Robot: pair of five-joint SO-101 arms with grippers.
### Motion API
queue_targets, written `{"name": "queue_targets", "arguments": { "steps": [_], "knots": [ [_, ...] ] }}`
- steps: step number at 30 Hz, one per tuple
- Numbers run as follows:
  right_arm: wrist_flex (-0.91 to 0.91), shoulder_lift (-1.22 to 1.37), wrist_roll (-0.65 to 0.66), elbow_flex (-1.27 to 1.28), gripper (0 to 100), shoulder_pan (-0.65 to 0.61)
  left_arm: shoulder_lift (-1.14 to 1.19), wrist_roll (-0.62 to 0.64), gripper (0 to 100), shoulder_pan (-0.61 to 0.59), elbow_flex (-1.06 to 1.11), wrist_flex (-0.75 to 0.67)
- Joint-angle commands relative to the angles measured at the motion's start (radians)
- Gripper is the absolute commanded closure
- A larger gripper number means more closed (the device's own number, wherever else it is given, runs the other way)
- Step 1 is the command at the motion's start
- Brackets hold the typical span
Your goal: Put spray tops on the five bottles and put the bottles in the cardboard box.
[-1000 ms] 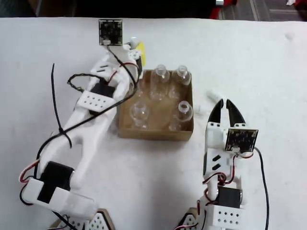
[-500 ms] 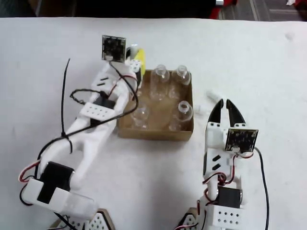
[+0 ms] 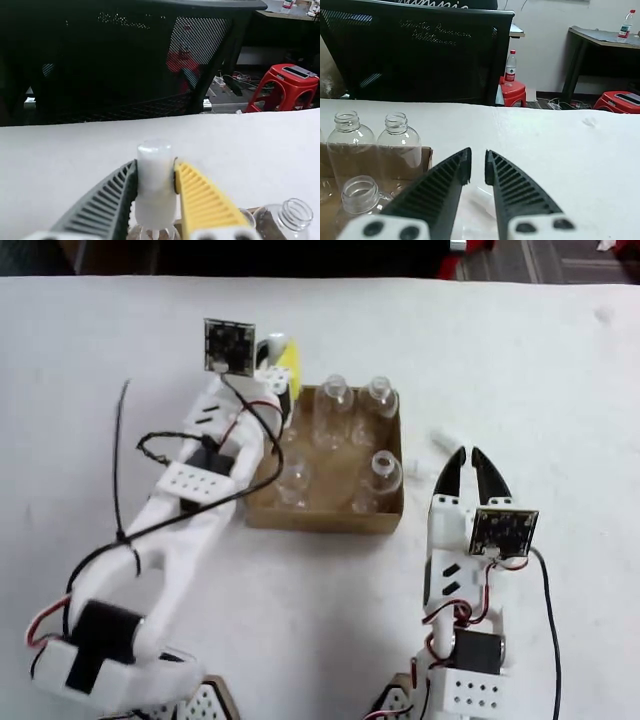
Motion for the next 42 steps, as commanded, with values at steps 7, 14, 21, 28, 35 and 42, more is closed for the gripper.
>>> {"name": "queue_targets", "arguments": {
  "steps": [7, 14, 21, 28, 35, 42],
  "knots": [
    [0.007, 0.004, 0.014, 0.009, 96.0, -0.007, -0.114, 0.092, 76, 0.01, -0.012, 0.181],
    [0.007, 0.004, 0.014, 0.009, 96.0, -0.007, -0.133, 0.094, 77, -0.012, -0.029, 0.186],
    [0.007, 0.004, 0.014, 0.009, 96.0, -0.007, -0.329, 0.095, 77, -0.093, -0.117, 0.477],
    [0.007, 0.004, 0.014, 0.009, 96.0, -0.007, -0.484, 0.063, 76, -0.262, -0.302, 0.914],
    [0.007, 0.007, 0.014, 0.009, 96.0, -0.007, -0.343, -0.092, 77, -0.34, -0.345, 0.996],
    [-0.059, 0.094, 0.014, 0.012, 96.0, -0.008, 0.079, -0.097, 77, -0.377, -0.543, 1.033]
  ]
}}
